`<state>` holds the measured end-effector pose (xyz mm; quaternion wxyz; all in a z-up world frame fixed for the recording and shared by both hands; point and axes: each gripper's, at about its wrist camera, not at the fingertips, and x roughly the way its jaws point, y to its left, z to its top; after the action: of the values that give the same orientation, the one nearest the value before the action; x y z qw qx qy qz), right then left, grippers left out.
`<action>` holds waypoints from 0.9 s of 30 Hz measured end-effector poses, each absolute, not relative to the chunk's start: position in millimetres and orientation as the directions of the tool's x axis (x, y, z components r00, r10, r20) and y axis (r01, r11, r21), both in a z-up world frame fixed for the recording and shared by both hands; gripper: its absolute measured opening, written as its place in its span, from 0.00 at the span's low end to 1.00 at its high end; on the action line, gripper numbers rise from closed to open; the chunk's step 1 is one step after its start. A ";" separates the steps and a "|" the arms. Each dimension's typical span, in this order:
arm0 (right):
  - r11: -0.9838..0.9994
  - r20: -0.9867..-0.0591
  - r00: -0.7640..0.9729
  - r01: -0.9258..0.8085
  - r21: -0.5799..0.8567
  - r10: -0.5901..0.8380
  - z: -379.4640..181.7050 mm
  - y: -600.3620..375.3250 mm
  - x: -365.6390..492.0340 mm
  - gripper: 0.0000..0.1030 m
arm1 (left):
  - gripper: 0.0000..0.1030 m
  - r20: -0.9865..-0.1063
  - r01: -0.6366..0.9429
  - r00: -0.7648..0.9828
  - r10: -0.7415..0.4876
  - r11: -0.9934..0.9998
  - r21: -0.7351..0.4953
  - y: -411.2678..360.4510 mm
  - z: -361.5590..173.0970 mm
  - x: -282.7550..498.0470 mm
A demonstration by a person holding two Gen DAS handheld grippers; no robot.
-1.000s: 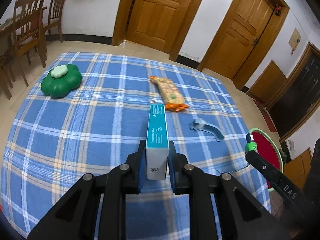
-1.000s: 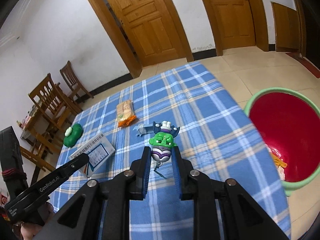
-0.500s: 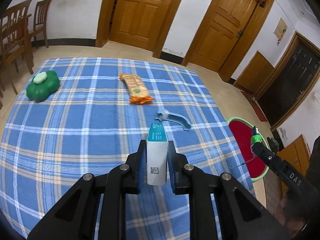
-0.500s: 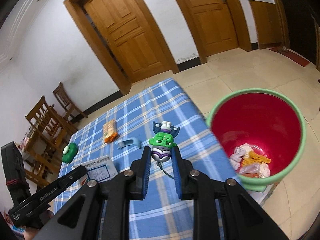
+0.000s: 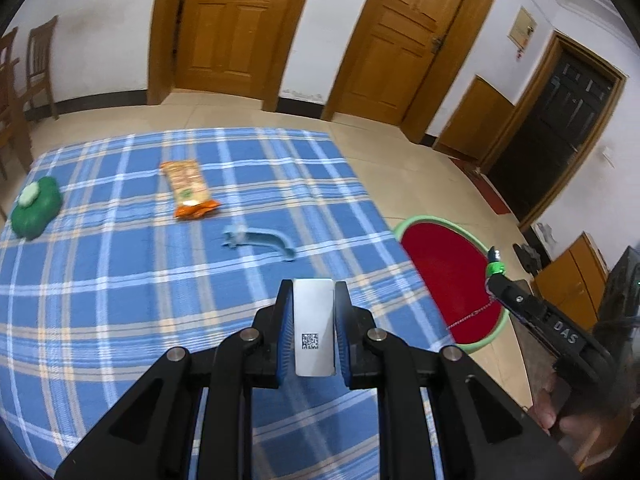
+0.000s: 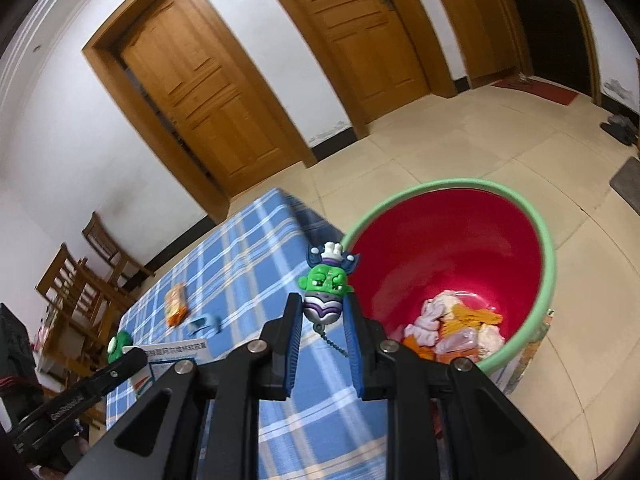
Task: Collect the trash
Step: 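Carry the teal box and green toy figure over the red bucket, then open both grippers to drop the teal box and toy figure into the bucket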
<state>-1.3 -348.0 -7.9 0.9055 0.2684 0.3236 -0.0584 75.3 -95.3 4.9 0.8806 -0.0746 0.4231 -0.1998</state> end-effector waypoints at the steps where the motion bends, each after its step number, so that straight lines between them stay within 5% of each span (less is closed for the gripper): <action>1: 0.843 -0.621 0.781 0.294 0.451 0.060 -9.9 -353.7 -2.0 0.22 | 0.18 -0.714 0.300 0.559 -0.421 0.906 -0.299 -100.3 6.6 76.1; 27: 0.747 -0.639 0.768 0.441 0.498 -0.027 -28.9 -422.2 -19.9 0.24 | 0.18 -0.718 0.522 0.470 -0.514 0.818 -0.243 -228.2 17.8 100.2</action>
<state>-19.9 -422.2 -28.9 0.8806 0.3298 0.3132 -0.1329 100.2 -228.2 17.8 0.8574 0.0048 0.4168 -0.3018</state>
